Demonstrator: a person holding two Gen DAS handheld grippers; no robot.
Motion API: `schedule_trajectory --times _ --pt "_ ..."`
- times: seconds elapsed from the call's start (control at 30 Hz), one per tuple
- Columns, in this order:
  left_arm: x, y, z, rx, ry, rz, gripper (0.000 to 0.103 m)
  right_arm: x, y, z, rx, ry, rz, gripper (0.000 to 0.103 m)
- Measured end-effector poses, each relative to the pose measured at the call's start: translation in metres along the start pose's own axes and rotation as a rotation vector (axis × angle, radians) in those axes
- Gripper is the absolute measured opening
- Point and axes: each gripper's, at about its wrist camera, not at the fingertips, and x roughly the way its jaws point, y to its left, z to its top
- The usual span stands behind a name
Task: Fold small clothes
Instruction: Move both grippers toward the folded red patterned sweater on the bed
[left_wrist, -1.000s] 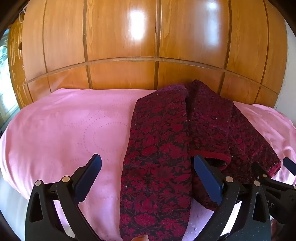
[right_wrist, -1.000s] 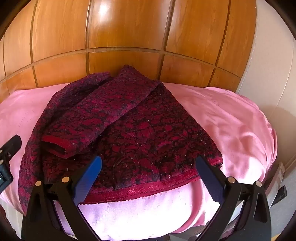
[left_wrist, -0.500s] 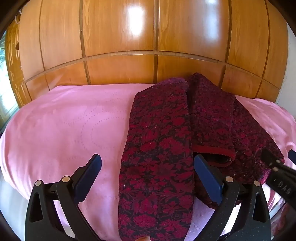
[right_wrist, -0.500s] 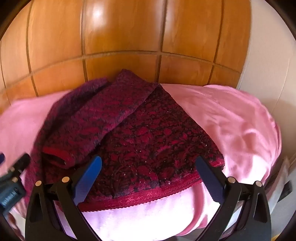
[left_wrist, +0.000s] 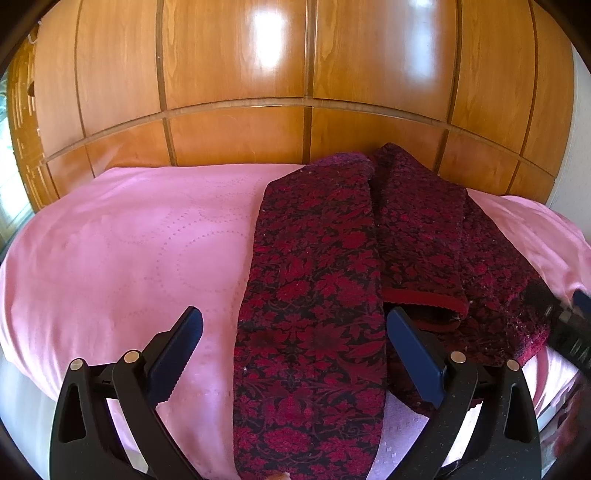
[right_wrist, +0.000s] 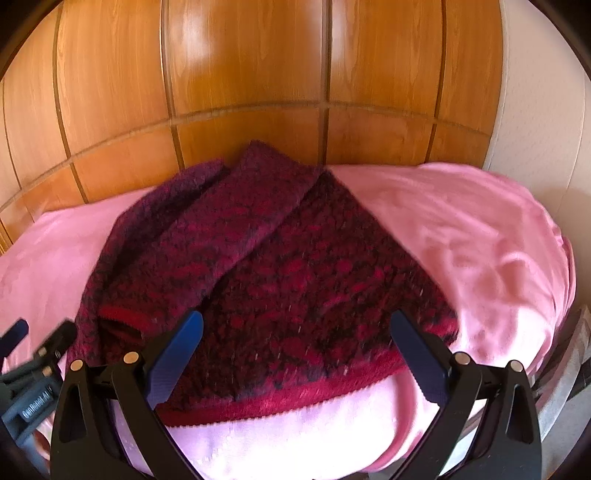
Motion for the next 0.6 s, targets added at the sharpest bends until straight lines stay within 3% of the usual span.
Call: schedule_trajectory --times 0.2,0.23,0.33,0.4,0.53,0.6 --pt "0.001 0.001 0.001 -0.002 0.006 -0.004 0.099 -0.032 -0.021 0.034 0.082 -0.176 0.093 0.101" --pt "0.002 0.000 0.003 -0.001 0.006 -0.002 0.099 -0.032 -0.022 0.038 0.076 -0.172 0.113 0.101" --pt "0.002 -0.001 0.003 0.006 0.006 -0.009 0.099 -0.002 -0.013 0.038 -0.014 0.035 0.165 0.101" --pt "0.001 -0.001 0.002 0.011 0.005 -0.007 0.099 0.009 -0.019 0.032 0.023 0.087 0.225 0.101" --pt "0.004 -0.002 0.003 0.011 0.017 -0.010 0.099 0.001 -0.025 0.031 0.028 0.038 0.215 0.101" --pt "0.005 -0.004 0.003 0.015 0.024 -0.009 0.099 -0.012 -0.028 0.038 0.028 -0.030 0.230 0.101"
